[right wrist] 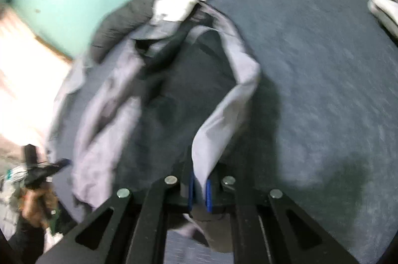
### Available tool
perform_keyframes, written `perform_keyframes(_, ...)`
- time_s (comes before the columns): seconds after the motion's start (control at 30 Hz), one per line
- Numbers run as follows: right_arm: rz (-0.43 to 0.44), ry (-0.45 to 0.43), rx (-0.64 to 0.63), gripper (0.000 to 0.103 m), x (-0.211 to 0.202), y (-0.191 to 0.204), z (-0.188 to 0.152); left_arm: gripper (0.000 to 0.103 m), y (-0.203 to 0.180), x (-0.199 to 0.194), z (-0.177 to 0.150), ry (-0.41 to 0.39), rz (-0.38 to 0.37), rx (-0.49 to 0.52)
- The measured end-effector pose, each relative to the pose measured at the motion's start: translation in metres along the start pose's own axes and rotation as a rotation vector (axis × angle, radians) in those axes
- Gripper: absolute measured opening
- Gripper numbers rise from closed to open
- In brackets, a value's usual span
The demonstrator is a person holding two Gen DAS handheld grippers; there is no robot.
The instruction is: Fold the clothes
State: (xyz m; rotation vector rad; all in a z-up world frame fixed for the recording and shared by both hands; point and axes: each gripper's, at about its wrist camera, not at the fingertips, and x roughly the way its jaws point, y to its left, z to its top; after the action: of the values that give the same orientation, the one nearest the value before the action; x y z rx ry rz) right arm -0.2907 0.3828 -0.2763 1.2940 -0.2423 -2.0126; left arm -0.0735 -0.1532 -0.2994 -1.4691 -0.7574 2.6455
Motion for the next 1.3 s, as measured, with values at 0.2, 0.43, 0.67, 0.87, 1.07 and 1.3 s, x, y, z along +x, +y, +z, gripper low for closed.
perform_keyframes(0.2,0.158,0.038,-0.113,0.006,0.027,0.084,0.019,0.059,-0.002,-0.005,-0.002,-0.009,-0.016,-0.005)
perform_keyframes(0.43,0.246,0.178,-0.26,0.006,0.102,0.178,0.0,0.06,-0.001,-0.017,-0.001,-0.026,-0.03,-0.019)
perform_keyframes(0.67,0.251,0.345,-0.298,0.007,0.147,0.197,-0.044,0.061,0.009,-0.022,0.001,-0.03,-0.021,-0.028)
perform_keyframes(0.87,0.235,0.327,-0.286,0.039,0.122,0.184,-0.051,0.061,0.015,-0.02,-0.004,-0.013,-0.016,-0.036)
perform_keyframes(1.07,0.218,0.161,-0.22,0.046,0.054,0.139,-0.032,0.061,0.014,-0.022,-0.006,0.0,-0.015,-0.029)
perform_keyframes(1.3,-0.035,0.182,-0.088,0.058,0.038,0.049,-0.04,0.061,0.012,-0.027,-0.008,0.008,-0.004,-0.018)
